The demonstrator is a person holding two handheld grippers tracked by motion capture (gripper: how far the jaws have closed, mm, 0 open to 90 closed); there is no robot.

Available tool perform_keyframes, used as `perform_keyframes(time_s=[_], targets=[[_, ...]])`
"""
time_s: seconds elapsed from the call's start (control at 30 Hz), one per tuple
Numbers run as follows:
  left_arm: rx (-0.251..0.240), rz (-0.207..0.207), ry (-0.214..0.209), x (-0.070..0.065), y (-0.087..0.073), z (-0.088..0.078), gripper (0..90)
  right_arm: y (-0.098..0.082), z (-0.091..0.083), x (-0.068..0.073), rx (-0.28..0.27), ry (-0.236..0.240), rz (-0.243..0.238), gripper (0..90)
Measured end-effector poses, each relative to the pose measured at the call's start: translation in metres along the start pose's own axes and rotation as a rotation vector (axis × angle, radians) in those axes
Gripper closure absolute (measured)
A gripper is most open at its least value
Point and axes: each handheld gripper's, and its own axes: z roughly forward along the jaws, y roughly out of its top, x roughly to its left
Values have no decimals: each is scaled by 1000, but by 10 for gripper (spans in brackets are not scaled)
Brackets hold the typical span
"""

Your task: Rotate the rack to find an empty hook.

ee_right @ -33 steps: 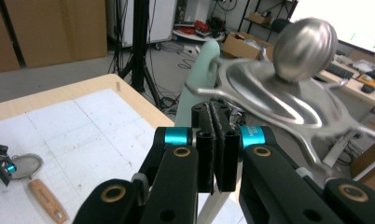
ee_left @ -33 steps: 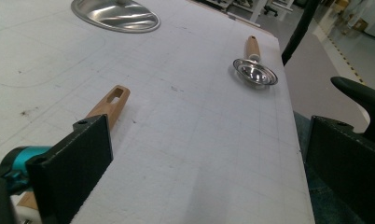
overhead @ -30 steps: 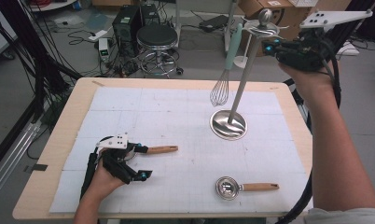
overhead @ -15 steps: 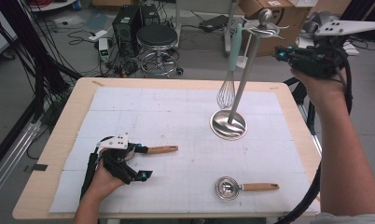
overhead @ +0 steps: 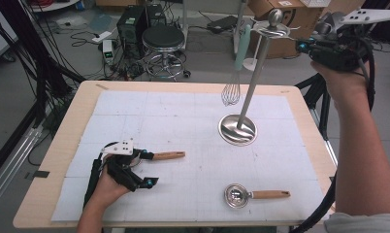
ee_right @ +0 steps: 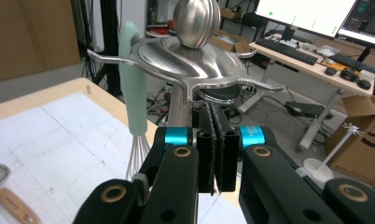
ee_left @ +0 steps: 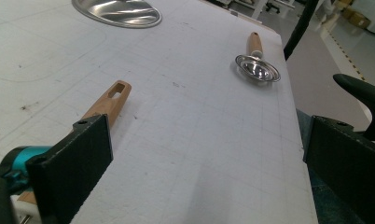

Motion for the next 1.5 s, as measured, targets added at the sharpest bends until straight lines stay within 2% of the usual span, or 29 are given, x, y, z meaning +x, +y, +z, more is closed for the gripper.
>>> perform_keyframes(time_s=[0.1,0.23,0.33,0.5,0.6,0.77,0.87,1.07,1.2,1.33,1.5], targets=[[-3,-2,-1,0,0,0,18,1,0,1,-2,-6,-28,891],[-4,-3,-6,-1,0,0,18,1,0,3,-3,-8,-17,891],[-5,-2,-4,-1,1,-1,18,2,1,6,-6,5,-32,891],[-4,2,-6,-1,1,0,18,5,2,16,-21,33,-48,891],[-6,3,-3,-1,1,0,18,8,6,22,-18,48,-78,891],[-7,1,-4,-1,1,-1,18,12,15,33,-13,69,-85,891],[-10,-5,-7,-2,1,-1,18,15,19,38,-12,66,-117,891],[-7,0,-5,-1,0,-1,18,9,18,39,-13,81,-91,848],[-8,2,-3,-1,1,-1,18,1,19,39,-16,97,-104,837],[-9,5,-1,-2,1,-2,18,-6,18,40,-13,132,-90,779],[-7,2,-2,-2,1,-2,18,-13,15,43,-47,180,-80,727]])
